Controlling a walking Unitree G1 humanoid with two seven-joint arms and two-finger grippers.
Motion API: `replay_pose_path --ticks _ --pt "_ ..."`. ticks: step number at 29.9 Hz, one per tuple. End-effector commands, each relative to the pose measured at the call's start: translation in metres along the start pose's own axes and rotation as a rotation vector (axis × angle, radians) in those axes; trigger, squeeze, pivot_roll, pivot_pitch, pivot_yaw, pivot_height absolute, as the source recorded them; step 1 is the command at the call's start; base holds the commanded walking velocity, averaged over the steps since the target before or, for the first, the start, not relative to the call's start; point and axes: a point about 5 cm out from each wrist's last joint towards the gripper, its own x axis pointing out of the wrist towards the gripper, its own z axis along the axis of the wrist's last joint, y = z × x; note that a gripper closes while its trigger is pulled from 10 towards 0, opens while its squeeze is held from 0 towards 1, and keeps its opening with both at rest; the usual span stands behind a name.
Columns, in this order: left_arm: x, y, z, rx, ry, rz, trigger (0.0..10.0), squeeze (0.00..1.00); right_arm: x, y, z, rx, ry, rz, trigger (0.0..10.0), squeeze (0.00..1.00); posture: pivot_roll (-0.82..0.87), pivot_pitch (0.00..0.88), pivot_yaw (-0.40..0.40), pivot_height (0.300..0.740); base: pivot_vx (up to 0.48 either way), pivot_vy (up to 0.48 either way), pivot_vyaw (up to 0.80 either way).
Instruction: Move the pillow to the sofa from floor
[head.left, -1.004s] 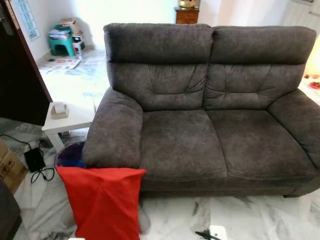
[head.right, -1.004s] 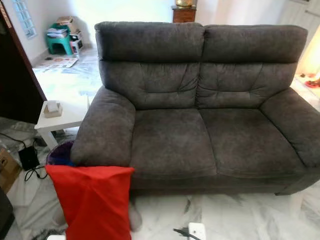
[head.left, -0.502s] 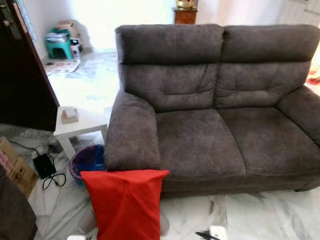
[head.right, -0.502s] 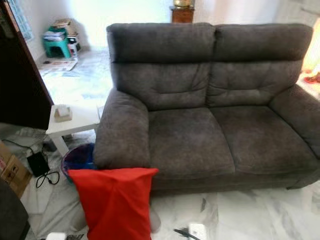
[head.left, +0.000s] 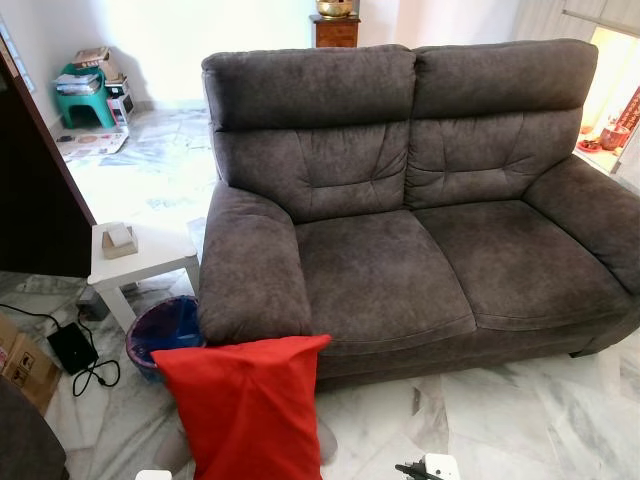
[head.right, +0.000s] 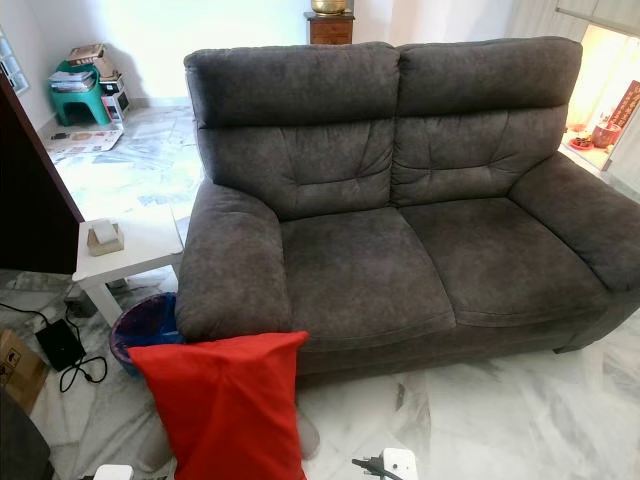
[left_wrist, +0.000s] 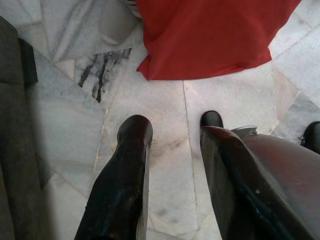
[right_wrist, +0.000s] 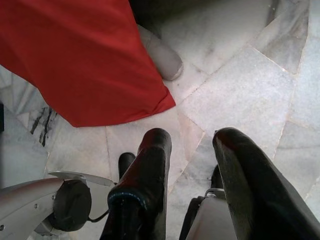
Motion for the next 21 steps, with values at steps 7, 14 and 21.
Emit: replay_pose_path --ticks 7,14,21 --pt "-0.0004 0.0000 -0.0021 -0.015 0.004 -0.004 10.0 0.00 0.0002 -0.0002 0.0012 0.004 -0.006 -0.008 10.0 0.00 0.01 0.000 0.042 0.740 0.071 0.000 0.00" --pt "-0.0004 -0.0007 -0.0021 -0.018 0.004 -0.008 10.0 0.00 0.0000 -0.0009 0.0013 -0.002 -0.006 -0.011 10.0 0.00 0.01 0.000 0.040 0.740 0.254 0.000 0.00" --pt "-0.0003 -0.0012 -0.0019 -0.027 0.002 -0.009 10.0 0.00 0.0000 -0.0015 0.0019 -0.004 -0.008 -0.015 10.0 0.00 0.01 0.000 0.037 0.740 0.274 0.000 0.00"
